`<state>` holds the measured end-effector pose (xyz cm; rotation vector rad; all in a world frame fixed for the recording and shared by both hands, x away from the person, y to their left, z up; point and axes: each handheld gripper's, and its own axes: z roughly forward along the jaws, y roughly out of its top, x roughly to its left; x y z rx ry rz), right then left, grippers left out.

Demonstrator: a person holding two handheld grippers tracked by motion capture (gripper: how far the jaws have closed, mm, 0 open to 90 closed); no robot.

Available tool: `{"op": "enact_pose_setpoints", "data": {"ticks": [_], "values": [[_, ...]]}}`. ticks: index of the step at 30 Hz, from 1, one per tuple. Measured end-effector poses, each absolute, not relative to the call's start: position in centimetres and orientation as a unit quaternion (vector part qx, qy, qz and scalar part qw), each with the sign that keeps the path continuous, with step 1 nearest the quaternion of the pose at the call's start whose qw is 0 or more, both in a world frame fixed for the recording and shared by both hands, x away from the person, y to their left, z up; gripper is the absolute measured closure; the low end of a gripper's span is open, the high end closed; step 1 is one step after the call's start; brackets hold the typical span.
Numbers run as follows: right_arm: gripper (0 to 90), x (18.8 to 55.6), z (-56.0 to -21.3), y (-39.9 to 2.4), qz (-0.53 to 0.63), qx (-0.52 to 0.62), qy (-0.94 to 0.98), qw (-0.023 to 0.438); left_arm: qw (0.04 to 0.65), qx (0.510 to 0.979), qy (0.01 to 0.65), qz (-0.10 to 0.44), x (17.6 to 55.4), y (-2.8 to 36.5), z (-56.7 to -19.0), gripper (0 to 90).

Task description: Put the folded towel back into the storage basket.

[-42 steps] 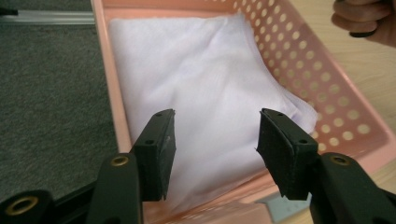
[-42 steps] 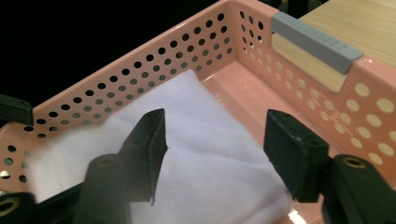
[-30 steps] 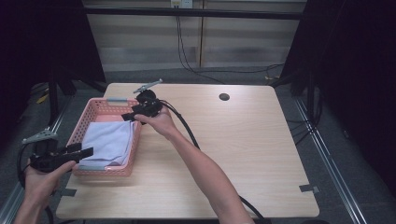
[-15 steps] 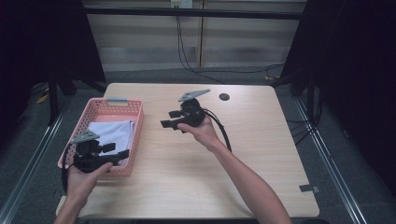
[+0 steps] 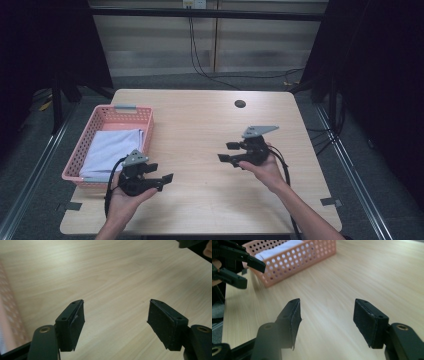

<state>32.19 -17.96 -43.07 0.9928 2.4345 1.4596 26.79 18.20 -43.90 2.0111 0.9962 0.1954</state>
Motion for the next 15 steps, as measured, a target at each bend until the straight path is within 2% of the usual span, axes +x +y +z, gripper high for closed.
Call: {"op": "enact_pose_setpoints", "data": {"ticks": [8,15], "values": [[37.4,27.0,-44.0,-24.7,0.47,0.389,0.787,0.096,0.405,0.821,0.396,0.078,24.5,17.5,-45.7,29.7],[35.5,23.9,-45.8,-28.2,0.47,0.429,0.763,0.111,0.39,0.835,0.383,0.06,22.7,17.0,-47.3,28.7]]}}
